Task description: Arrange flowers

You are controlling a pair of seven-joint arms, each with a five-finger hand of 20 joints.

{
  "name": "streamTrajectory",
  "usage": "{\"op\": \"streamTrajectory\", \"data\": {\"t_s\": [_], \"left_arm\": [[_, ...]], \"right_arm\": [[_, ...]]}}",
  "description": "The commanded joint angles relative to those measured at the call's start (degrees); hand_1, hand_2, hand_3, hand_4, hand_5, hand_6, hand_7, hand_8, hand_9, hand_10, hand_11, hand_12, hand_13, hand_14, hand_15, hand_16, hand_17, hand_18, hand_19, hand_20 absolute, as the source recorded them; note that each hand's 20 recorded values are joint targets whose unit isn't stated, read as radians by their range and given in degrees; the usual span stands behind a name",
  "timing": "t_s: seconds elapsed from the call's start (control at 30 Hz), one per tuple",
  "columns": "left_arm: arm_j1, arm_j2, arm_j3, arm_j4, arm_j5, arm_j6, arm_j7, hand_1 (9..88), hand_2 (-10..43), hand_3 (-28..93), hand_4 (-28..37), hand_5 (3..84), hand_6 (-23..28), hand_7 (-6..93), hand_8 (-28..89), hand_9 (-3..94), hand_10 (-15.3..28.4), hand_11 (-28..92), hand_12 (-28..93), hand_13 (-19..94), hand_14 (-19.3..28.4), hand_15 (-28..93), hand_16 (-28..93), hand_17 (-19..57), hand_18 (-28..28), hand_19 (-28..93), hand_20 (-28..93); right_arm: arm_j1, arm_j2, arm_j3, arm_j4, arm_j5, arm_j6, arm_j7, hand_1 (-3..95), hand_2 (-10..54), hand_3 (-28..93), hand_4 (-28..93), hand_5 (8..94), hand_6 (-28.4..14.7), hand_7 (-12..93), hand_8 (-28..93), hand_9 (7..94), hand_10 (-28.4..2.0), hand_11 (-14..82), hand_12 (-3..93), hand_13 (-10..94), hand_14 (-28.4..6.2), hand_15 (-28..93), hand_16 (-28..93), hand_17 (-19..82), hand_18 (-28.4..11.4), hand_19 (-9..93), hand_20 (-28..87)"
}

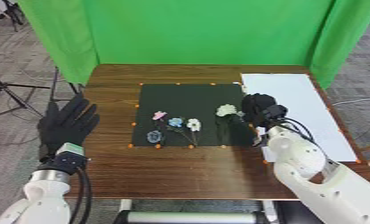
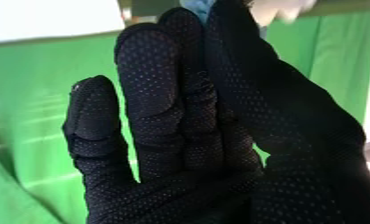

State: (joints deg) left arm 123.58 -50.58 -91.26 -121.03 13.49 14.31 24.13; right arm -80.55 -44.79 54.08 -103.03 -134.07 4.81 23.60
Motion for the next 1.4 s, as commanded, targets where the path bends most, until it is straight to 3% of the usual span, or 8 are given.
{"op": "streamTrajectory", "data": {"t_s": [0.03,0.23,0.57,0.83,1.13,1.2,1.27,1.4], "left_arm": [[0.3,-0.28,-0.25,-0.09,-1.51,1.26,-0.09,27.2,11.8,69,-28.3,38.4,7.1,14.5,-10,28.0,13.0,27,10,17,13.9,40,-8,-6.3,12.9,33,10],[1.6,-2.45,-2.52,-0.53,-0.99,-0.28,-3.98,27.4,14.9,63,-28.3,39.5,5.2,14.5,-10,27.6,13.1,27,10,16,13.9,40,-9,-6.3,12.7,33,10],[2.6,-2.46,-3.46,-0.52,-0.4,-1.58,-4.45,27.1,13.6,62,-28.3,40.0,4.3,13.9,-10,26.7,12.5,26,11,15,13.9,38,-8,-6.6,12.4,32,9],[1.8,-1.6,-3.53,-0.04,-0.18,-1.83,-3.46,26.5,13.3,63,-28.3,38.1,5.9,11.9,-9,26.1,12.9,23,10,15,13.2,34,-9,-6.6,12.5,32,9],[3.8,-2.18,-8.42,1.11,3.02,-5.89,-6.61,25.3,13.3,64,-28.3,36.3,6.6,6.8,-8,24.4,12.2,19,7,13,11.6,28,-9,-6.6,11.9,31,9],[5.1,-3.62,-11.31,2.12,4.85,-12.09,-9.45,25.2,13.1,64,-28.3,35.3,5.9,6.4,-8,23.6,11.7,17,7,12,11.0,27,-9,-6.6,11.6,30,9],[6.0,-4.12,-12.5,2.12,5.58,-14.04,-9.38,24.9,11.7,64,-28.3,33.5,5.6,5.2,-7,20.8,10.7,14,7,10,10.1,22,-8,-6.8,11.4,27,8],[6.6,-4.1,-12.94,1.93,5.26,-13.43,-8.61,24.8,10.5,64,-28.3,32.1,5.2,3.9,-7,18.7,9.8,11,7,9,8.5,16,-8,-6.9,11.0,25,8]], "right_arm": [[-0.8,-0.9,-1.4,-0.8,-0.2,-1.5,1.1,58.6,-9.5,65,-28,69.3,0.5,36,-4,82.4,-8.1,16.1,46.1,73,-5.4,48,39,41,-19.2,82,33],[-2.0,-0.4,0.3,-2.9,0.6,-2.4,1.3,49.1,-9.5,70,-28,65.5,-0.4,28,-7,72.3,-11.2,23.3,29.1,68,-8.5,55,29,38,-19.8,81,32],[-6.0,0.0,6.8,-9.0,3.6,-8.7,0.9,39.8,-9.5,75,-28,56.6,-2.8,20,-14,62.6,-14.4,22.1,19.5,62,-11.0,58,24,36,-21.2,83,35],[-10.0,-4.3,19.5,-6.6,26.6,1.4,-9.6,22.4,-4.5,76,-28,41.6,-5.9,14,-11,46.0,-17.8,13.6,16.6,47,-15.3,48,17,28,-20.3,70,30],[-14.3,-9.9,30.8,-3.7,65.8,-3.6,-22.8,18.7,4.4,79,-28,35.4,-3.0,15,-12,35.0,-15.0,8.1,13.3,30,-16.0,26,13,17,-18.0,43,18],[-14.2,-10.2,30.7,-3.4,69.5,-3.2,-23.9,18.4,4.5,80,-28,37.2,-2.4,15,-11,35.9,-14.0,7.8,13.3,29,-15.8,23,14,17,-18.0,40,19],[-14.2,-10.7,31.0,-3.4,70.2,-3.9,-24.8,18.5,4.6,80,-28,38.5,-2.2,15,-12,36.3,-12.9,7.7,13.1,29,-15.4,22,14,16,-18.0,39,19],[-15.7,-11.1,32.0,-4.5,69.9,-3.6,-25.2,18.3,4.7,81,-28,38.9,-2.0,15,-12,36.0,-11.9,7.1,12.4,29,-14.7,19,14,16,-17.9,37,19]]}}
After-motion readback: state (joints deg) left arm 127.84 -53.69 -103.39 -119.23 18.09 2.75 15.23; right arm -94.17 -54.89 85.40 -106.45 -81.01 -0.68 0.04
